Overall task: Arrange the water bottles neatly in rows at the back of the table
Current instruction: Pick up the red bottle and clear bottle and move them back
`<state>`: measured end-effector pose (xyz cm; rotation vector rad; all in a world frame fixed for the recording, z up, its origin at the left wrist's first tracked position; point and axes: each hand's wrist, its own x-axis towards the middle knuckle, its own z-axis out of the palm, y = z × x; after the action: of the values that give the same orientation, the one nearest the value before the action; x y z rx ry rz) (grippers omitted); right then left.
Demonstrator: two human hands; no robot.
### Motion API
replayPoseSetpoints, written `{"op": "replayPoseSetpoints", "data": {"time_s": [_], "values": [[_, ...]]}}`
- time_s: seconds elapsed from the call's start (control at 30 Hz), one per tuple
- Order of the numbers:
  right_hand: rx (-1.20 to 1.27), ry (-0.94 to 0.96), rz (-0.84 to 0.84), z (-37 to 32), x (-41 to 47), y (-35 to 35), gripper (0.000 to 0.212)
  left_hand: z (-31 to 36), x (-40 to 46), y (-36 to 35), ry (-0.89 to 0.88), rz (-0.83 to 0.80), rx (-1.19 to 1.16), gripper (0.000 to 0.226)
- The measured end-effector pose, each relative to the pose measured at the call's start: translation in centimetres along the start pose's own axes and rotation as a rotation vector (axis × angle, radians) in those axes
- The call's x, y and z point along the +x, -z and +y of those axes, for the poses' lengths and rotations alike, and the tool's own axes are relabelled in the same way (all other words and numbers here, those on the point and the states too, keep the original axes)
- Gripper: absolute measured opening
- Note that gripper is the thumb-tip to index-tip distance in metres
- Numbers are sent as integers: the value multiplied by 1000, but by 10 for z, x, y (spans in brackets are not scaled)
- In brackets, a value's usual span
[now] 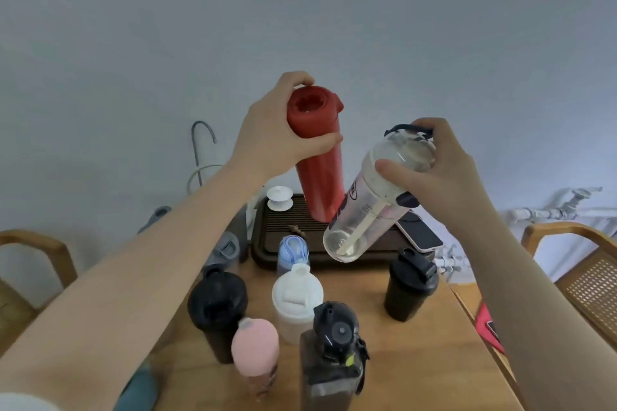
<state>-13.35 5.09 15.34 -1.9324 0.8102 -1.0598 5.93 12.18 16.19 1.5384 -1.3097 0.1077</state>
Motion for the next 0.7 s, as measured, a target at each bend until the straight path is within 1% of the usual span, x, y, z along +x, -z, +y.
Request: {"op": "replayPoseSetpoints", "data": {"time_s": [0.13,0.23,0.4,0.6,0.7], "values": [[30,39,-107,-31,5,-47,39,-18,-6,51,24,54,30,67],[39,63,-150,-53,5,-85,38,-38,-10,94,59,85,64,60],[46,88,-194,-93,1,-149,37,-75,-12,170,61,80,87,56],[-25,49,-225,-124,-2,-235,36,-133,-18,249,67,84,89,52],[-69,17,-221,-130,1,-269,36,-161,-21,280,79,69,120,56]]}}
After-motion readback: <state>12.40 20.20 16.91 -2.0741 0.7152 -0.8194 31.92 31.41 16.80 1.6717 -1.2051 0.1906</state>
